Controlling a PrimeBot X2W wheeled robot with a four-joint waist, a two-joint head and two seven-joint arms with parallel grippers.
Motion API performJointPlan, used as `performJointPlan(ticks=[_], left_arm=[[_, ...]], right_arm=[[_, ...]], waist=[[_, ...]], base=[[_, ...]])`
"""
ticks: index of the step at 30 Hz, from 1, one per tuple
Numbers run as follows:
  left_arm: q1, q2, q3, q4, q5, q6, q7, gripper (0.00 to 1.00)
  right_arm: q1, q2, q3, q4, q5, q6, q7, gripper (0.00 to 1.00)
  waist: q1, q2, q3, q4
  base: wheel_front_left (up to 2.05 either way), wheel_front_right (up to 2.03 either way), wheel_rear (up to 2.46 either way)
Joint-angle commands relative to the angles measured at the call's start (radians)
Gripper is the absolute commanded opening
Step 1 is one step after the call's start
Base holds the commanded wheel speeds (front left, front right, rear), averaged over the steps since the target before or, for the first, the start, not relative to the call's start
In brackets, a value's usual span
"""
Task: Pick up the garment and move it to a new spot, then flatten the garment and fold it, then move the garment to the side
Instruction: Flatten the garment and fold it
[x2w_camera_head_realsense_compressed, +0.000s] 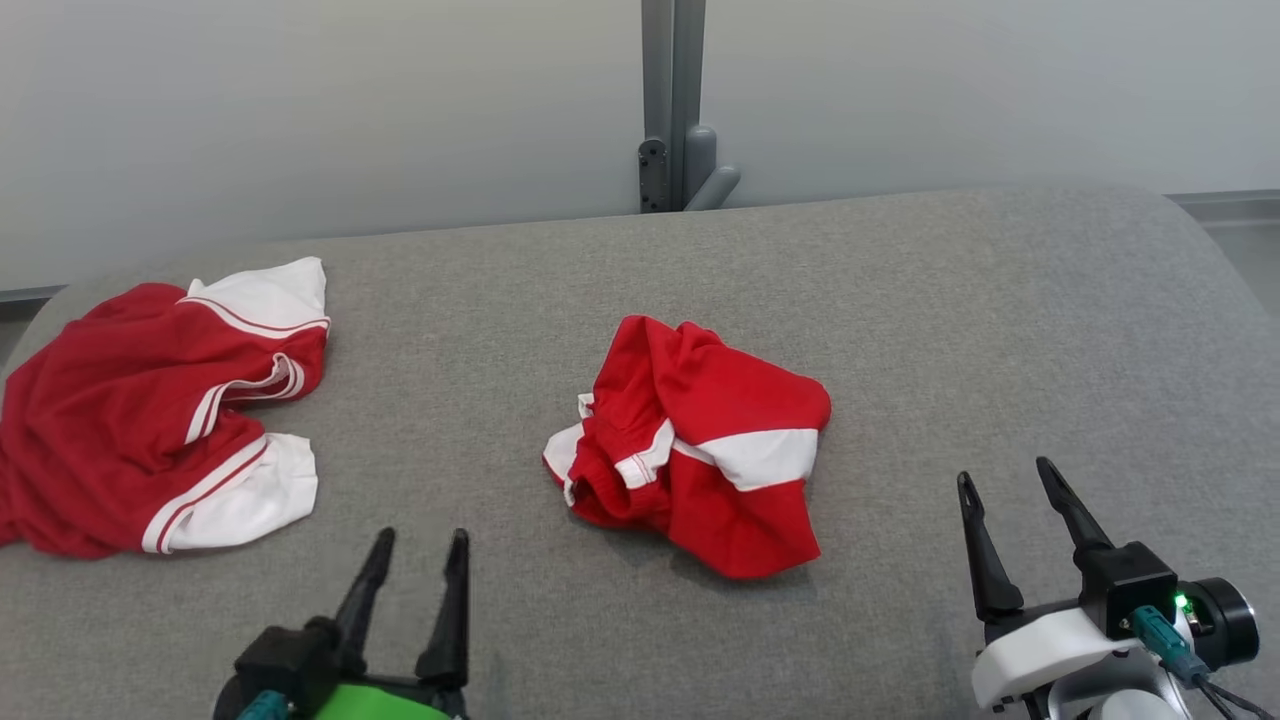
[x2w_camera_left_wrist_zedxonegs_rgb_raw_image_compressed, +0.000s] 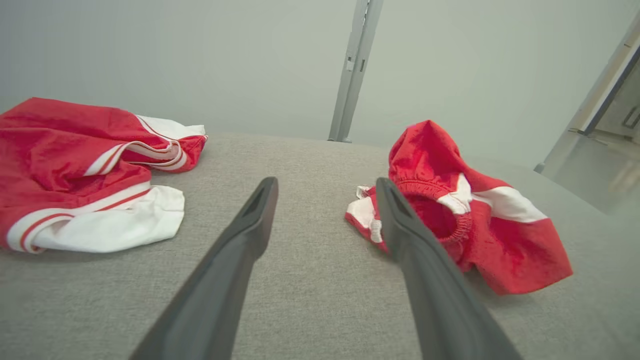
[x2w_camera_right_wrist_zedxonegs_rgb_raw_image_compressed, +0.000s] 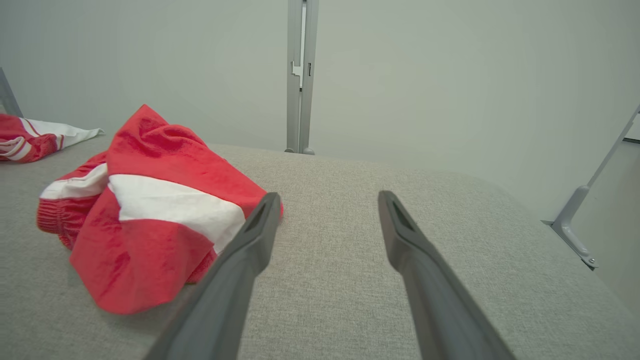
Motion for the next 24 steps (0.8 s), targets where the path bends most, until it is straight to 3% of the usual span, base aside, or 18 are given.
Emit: performJointPlan(ticks=[1, 11, 13, 24], left_arm=[[-0.042, -0.001, -0.059, 0.027, -0.045, -0.003, 0.000, 1.00], [-0.209, 0.004, -0.271, 0.161, -0.329, -0.003, 0.095, 1.00], [-0.243, 0.027, -0.295, 0.193, -0.329, -0.003, 0.100, 1.00], [-0.335, 0.031, -0.354, 0.329, -0.446, -0.003, 0.083, 1.00]], right_arm=[[-0.018, -0.003, 0.005, -0.005, 0.020, -0.001, -0.003, 1.00], [-0.040, -0.002, 0.025, -0.012, 0.038, -0.001, -0.003, 1.00], [-0.043, -0.002, 0.028, -0.012, 0.041, -0.001, -0.003, 1.00], [-0.047, -0.002, 0.025, -0.009, 0.054, -0.001, -0.003, 1.00]], waist=[[0.0000, 0.0007, 0.015, -0.027], [0.0000, 0.0007, 0.057, -0.111], [0.0000, 0.0007, 0.063, -0.130], [0.0000, 0.0007, 0.078, -0.192]], base=[[0.00, 0.00, 0.00], [0.00, 0.00, 0.00], [0.00, 0.00, 0.00], [0.00, 0.00, 0.00]])
